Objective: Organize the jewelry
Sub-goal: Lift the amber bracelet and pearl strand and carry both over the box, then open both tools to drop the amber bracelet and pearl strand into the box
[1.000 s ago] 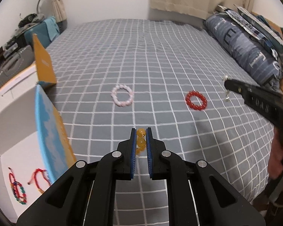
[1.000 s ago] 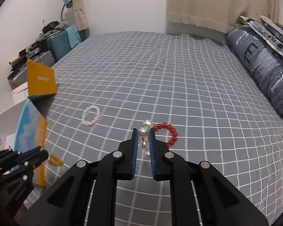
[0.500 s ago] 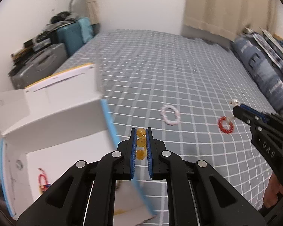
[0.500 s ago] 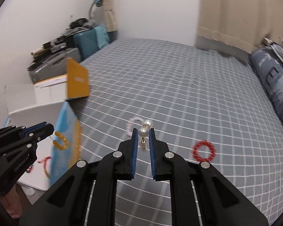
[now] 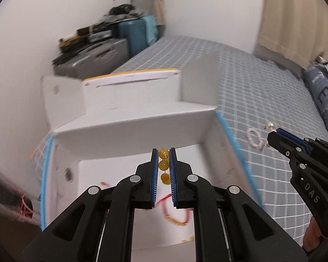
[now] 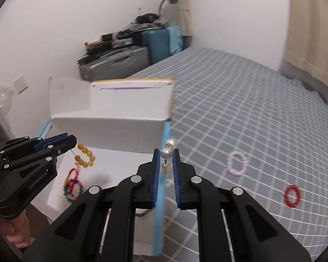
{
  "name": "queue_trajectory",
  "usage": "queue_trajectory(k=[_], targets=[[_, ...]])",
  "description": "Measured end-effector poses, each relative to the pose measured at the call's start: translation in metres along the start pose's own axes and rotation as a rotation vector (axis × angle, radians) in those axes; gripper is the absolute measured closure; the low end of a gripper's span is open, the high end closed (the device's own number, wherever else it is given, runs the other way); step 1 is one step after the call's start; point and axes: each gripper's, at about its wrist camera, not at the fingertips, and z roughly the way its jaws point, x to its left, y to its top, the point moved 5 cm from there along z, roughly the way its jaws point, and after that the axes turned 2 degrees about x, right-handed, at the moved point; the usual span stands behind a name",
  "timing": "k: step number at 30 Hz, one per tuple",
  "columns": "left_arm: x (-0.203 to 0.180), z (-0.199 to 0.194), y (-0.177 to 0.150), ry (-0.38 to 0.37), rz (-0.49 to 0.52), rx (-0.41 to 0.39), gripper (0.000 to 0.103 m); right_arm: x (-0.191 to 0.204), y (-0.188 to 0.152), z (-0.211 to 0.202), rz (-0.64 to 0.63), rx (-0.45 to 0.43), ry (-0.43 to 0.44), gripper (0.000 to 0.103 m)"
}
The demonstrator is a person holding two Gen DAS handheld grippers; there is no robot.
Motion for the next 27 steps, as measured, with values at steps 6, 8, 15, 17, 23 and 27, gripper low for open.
queue_trajectory(k=[6, 8, 15, 17, 23, 27], targets=[[0.044, 0.016, -0.025, 0.040, -0.059, 0.057, 0.094, 0.039, -0.011, 0.027, -0.043, 0.052, 0.048, 0.092], [0.054, 0.020, -0.032, 0.047, -0.076, 0.071, 0.094, 0.049, -0.014, 0.038, -0.052, 0.073, 0.054, 0.092], [0.071, 0.036, -0.057, 0.062, -0.094, 0.129, 0.094, 0.067, -0.039, 0.068, -0.084, 0.179, 0.052, 0.092], [0.073, 0.042, -0.064, 0.071, -0.093, 0.153, 0.094, 0.070, -0.046, 0.078, -0.095, 0.224, 0.040, 0.092], [0.076, 0.053, -0.075, 0.078, -0.086, 0.209, 0.094, 0.071, -0.061, 0.095, -0.118, 0.309, -0.002, 0.092], [0.076, 0.054, -0.078, 0.073, -0.087, 0.217, 0.093, 0.073, -0.065, 0.099, -0.122, 0.327, 0.007, 0.092]])
